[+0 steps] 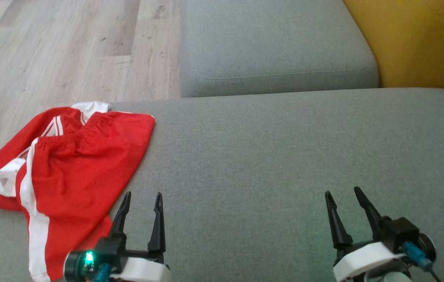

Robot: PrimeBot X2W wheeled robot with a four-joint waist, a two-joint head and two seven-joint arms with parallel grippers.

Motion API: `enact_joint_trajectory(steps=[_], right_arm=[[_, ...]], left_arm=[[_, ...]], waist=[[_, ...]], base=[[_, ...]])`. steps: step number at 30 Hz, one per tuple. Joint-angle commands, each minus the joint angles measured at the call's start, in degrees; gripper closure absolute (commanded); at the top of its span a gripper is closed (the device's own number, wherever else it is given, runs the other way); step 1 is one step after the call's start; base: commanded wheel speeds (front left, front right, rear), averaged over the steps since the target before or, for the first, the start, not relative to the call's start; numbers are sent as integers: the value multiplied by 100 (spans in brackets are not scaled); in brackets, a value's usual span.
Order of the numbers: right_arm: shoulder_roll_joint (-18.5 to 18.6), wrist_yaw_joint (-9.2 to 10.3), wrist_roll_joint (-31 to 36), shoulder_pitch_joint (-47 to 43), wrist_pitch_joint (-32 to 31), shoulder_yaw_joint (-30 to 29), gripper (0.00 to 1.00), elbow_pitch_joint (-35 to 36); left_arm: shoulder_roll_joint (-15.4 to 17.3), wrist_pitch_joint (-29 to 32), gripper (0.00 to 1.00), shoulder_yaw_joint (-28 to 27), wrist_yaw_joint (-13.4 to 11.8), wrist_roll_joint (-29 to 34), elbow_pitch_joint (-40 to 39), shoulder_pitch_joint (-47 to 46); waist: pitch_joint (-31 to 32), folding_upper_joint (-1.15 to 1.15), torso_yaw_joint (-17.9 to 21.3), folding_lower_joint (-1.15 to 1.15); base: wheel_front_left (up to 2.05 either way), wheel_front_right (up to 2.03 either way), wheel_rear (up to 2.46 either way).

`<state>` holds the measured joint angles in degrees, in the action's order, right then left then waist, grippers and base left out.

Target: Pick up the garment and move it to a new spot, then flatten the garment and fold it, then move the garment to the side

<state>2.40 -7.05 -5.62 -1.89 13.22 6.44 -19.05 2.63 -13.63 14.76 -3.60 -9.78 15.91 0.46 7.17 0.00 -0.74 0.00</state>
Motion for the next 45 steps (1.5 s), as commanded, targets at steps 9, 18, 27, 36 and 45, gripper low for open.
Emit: enact_joint_trajectory(steps=[9,18,27,36,45], right_arm=[[48,-44,383,185,178,142,0,125],[48,-44,365,152,178,114,0,108],[48,-44,334,136,178,55,0,146],[48,-44,401,180,178,-96,0,185],[48,-44,608,512,178,-66,0,90]], left_arm=[[25,-137,0,-70,-81,343,-166,-317],[25,-137,0,-103,-90,358,-148,-351],[25,-137,0,-301,-130,436,-199,-350],[26,-137,0,-644,-47,601,-456,-347],[25,-137,0,-1044,-234,628,-1073,-292]], waist=[[-1,0,-56,0],[-33,0,-291,0],[-168,0,-1319,0],[-456,0,-2565,0],[-746,0,-2799,0]], base=[[0,0,0],[0,0,0],[0,0,0],[0,0,0],[0,0,0]])
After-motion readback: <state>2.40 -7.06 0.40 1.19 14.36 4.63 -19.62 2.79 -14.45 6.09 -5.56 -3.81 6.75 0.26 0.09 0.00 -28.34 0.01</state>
